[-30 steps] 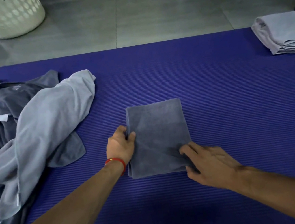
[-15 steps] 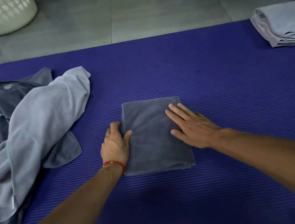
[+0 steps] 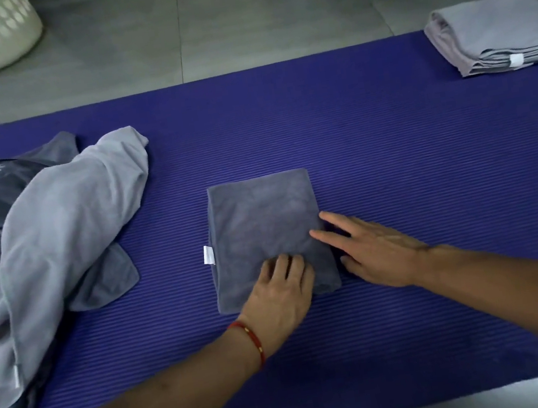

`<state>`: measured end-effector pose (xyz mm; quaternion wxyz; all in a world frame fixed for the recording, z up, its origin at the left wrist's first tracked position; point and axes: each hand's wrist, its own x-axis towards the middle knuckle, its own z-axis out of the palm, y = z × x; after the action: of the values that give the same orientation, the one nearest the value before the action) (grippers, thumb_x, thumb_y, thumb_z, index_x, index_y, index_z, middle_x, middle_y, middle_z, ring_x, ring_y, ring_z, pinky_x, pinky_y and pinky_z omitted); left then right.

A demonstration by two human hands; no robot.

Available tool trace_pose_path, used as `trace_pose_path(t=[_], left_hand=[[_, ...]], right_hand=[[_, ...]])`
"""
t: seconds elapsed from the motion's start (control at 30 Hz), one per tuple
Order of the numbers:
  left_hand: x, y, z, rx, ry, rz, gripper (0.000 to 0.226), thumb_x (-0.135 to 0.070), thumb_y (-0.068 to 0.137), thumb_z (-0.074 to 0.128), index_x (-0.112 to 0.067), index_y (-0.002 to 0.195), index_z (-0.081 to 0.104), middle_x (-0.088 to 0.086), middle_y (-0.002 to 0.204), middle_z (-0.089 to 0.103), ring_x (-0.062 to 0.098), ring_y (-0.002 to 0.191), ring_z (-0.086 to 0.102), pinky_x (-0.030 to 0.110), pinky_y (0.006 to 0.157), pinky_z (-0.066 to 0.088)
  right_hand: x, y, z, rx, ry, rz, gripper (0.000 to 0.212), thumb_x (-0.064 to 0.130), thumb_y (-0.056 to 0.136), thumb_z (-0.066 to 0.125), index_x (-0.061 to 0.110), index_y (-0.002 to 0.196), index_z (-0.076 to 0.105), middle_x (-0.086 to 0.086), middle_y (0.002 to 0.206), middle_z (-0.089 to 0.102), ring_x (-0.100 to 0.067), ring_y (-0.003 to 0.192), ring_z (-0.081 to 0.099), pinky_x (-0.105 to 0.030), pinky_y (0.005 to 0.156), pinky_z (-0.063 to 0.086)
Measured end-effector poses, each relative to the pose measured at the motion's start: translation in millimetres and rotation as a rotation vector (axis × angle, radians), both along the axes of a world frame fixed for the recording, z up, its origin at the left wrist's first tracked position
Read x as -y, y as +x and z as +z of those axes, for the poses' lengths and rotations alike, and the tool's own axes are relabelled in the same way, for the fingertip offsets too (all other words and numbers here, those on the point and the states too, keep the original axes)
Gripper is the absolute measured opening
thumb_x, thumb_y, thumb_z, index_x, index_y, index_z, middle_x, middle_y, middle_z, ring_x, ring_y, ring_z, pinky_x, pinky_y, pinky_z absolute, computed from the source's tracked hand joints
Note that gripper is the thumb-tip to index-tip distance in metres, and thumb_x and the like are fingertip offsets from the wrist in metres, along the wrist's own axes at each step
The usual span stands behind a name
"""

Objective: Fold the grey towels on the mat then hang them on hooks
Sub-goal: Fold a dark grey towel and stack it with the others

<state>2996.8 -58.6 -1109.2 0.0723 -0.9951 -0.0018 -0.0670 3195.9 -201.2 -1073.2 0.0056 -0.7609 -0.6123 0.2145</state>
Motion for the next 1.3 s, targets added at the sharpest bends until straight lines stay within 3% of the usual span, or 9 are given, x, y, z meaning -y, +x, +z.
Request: trace_pose_path(t=[0.1,0.23,0.33,0.43,0.57,0.67,0.87,1.03,1.3], left_hand=[[2,3,-1,-0.094,0.15,0.08,0.039,-0.006,0.101,0.03,0.004,0.124,0.061,0.023,0.117,0.061,0.037,0.108,0.061,0.041,0.085,0.058],[-17,17,43,-0.19,-0.04,0.147,0.02,-0.006,0.07,0.075,-0.005,0.09,0.07,0.014,0.082,0.068,0.032,0.073,0.068,0.034,0.049,0.056],[-40,37,105,-0.228,-0.32,0.27,0.023,-0.023,0.088,0.06,-0.014,0.109,0.062,0.012,0.097,0.07,0.037,0.084,0.068,0.039,0.066,0.053],[-72,85,181,-0.248,-0.64,0.412,0.015,-0.033,0.09,0.054,-0.02,0.095,0.058,0.003,0.088,0.067,0.03,0.086,0.065,0.035,0.071,0.047],[-83,151,280,-0.251,-1.16,0.601,0.014,-0.02,0.093,0.06,-0.014,0.102,0.069,0.008,0.097,0.076,0.024,0.092,0.073,0.04,0.084,0.061],[-67,187,355,-0.261,-1.622,0.56,0.02,-0.008,0.1,0.053,-0.005,0.115,0.065,0.016,0.11,0.074,0.027,0.1,0.073,0.037,0.087,0.061],[-50,245,459,-0.203,-1.876,0.477,0.017,-0.003,0.097,0.052,-0.003,0.106,0.066,0.016,0.094,0.074,0.023,0.077,0.072,0.032,0.071,0.061],[-40,279,435,-0.177,-1.897,0.612,0.028,-0.005,0.1,0.048,0.004,0.123,0.06,0.02,0.1,0.073,0.025,0.079,0.072,0.034,0.065,0.062],[-4,378,358,-0.277,-1.977,0.746,0.024,-0.031,0.108,0.043,-0.041,0.13,0.048,0.002,0.123,0.07,0.032,0.104,0.071,0.068,0.079,0.054]], right_hand=[[0,1,8,-0.022,-0.032,-0.01,0.073,0.028,0.104,0.047,0.034,0.163,0.004,0.007,0.168,-0.014,-0.021,0.151,0.021,-0.04,0.117,0.038],[1,10,15,-0.149,-0.026,-0.162,0.076,0.022,0.101,0.054,0.033,0.162,0.01,0.007,0.169,-0.006,-0.015,0.155,0.012,-0.028,0.12,0.028],[-8,35,26,-0.3,0.053,-0.389,0.075,0.02,0.098,0.061,0.026,0.16,0.021,0.002,0.165,0.021,-0.013,0.151,0.026,-0.017,0.115,0.021],[-17,83,62,-0.495,0.03,-0.644,0.066,0.031,0.097,0.063,0.033,0.154,0.03,0.001,0.144,0.052,-0.017,0.127,0.056,-0.029,0.109,0.042],[-13,132,135,-0.824,-0.018,-0.858,0.027,0.038,0.102,0.056,0.028,0.125,0.046,-0.003,0.12,0.059,-0.02,0.101,0.067,-0.037,0.084,0.056],[-2,144,183,-1.059,0.115,-1.044,0.04,0.052,0.095,0.063,0.015,0.108,0.059,-0.01,0.105,0.064,-0.021,0.088,0.066,-0.043,0.081,0.057],[35,143,280,-1.891,0.645,-1.181,0.058,0.057,0.097,0.052,0.012,0.129,0.071,-0.013,0.131,0.068,-0.035,0.125,0.062,-0.047,0.11,0.043],[66,167,303,-1.633,0.681,-1.343,0.042,0.038,0.095,0.063,0.01,0.126,0.07,-0.014,0.119,0.073,-0.034,0.107,0.071,-0.046,0.098,0.053],[113,289,290,-1.451,0.561,-1.366,0.031,0.035,0.099,0.063,0.032,0.13,0.062,-0.002,0.118,0.075,-0.023,0.104,0.074,-0.038,0.083,0.06]])
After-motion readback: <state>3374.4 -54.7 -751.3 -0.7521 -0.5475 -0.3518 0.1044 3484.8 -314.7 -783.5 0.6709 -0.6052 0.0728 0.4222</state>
